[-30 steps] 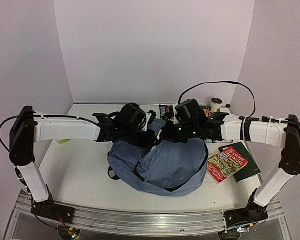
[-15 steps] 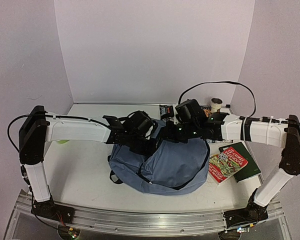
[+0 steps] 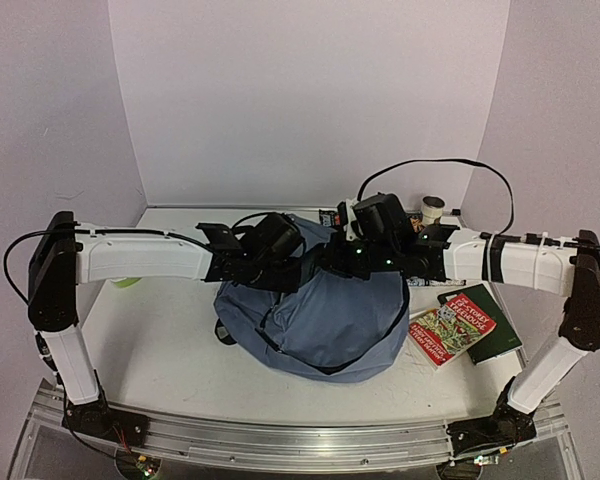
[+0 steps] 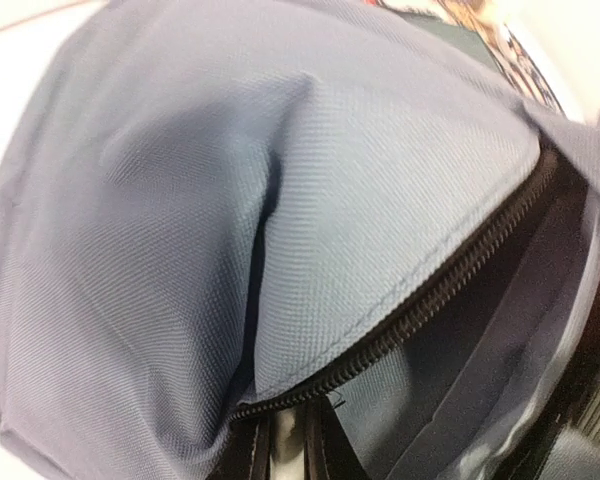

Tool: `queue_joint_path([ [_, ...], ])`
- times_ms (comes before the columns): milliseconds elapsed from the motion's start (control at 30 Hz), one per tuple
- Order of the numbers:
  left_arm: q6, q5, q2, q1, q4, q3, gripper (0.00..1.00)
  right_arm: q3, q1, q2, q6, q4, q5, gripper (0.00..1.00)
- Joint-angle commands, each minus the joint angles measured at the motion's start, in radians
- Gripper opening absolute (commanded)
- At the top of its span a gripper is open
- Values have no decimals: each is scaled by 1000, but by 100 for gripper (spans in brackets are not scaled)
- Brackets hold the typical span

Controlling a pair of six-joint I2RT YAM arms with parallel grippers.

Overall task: Pack the student bag
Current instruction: Place the pen in the lower front pocket of the bag.

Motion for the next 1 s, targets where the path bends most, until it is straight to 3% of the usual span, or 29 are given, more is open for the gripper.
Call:
queue_joint_path([
  [0,-23,-181,-51,11,5,68,12,32,21,-33,16,88,-62,0],
  [267,-29,-234,-87,11,49,60,18,42,33,-2,25,100,-86,0],
  [700,-98,41,-36,10,126,21,15,62,35,21,24,109,-95,0],
  [967,-54,-14,-106,11,117,-10,24,52,35,16,21,109,-89,0],
])
